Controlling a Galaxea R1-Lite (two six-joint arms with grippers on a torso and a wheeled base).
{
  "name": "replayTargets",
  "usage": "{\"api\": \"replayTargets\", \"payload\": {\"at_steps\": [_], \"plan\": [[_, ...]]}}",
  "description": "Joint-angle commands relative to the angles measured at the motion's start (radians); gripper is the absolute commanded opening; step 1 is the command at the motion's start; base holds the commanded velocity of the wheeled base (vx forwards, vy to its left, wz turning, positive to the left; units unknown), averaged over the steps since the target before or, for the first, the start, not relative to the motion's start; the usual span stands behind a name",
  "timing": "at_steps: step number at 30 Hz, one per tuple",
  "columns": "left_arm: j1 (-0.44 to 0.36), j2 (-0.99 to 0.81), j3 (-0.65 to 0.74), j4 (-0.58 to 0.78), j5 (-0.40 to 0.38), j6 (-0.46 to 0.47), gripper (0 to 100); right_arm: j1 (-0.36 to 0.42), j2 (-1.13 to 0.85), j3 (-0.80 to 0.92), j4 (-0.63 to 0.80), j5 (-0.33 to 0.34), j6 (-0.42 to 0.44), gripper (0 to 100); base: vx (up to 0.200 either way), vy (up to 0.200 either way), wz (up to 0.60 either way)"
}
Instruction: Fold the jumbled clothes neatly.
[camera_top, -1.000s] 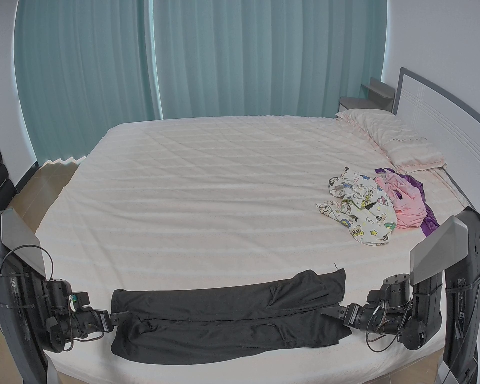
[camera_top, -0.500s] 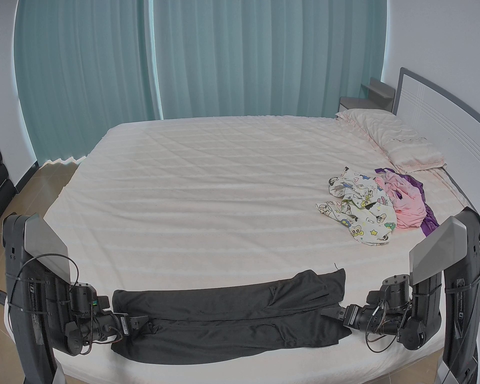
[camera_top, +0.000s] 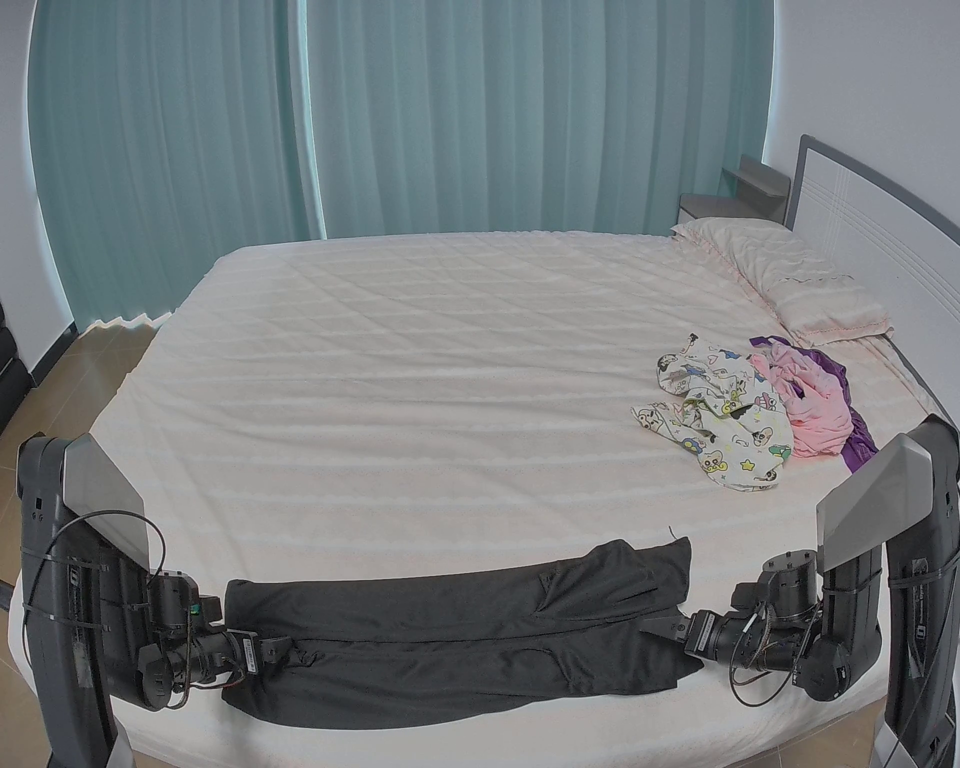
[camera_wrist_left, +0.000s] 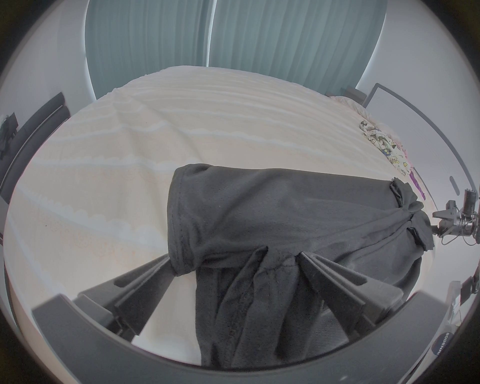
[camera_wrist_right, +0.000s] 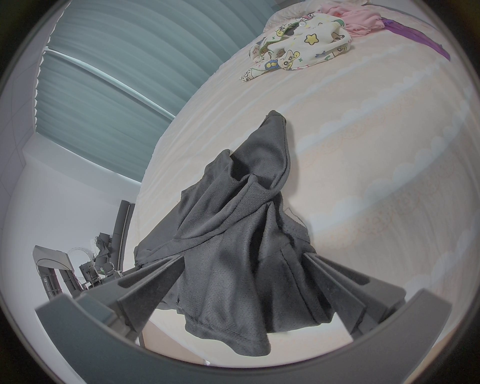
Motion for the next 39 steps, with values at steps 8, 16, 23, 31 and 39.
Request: {"api": "replayTargets", "payload": {"at_steps": [8,16,23,31,39], "plan": [[-0.009,0.030,-0.021,-0.018,0.001,0.008,0,0.000,0.001,-0.001,-0.012,-0.001,0.000,100,0.000,0.000,0.00],[0.049,-0.085,0.033,-0.018,0.011,0.005,0,0.000,0.001,0.001,-0.012,0.001,0.000,100,0.000,0.000,0.00],[0.132,-0.129,0.055,-0.010,-0.003,0.012,0,0.005,0.003,0.002,-0.012,-0.001,0.000,100,0.000,0.000,0.00],[0.240,-0.145,0.028,-0.007,-0.016,0.029,0,0.005,0.003,0.001,-0.012,-0.001,0.000,100,0.000,0.000,0.00],[0.401,-0.358,-0.111,0.310,-0.116,0.028,0,0.006,0.007,0.001,-0.012,-0.001,-0.005,100,0.000,0.000,0.00]]}}
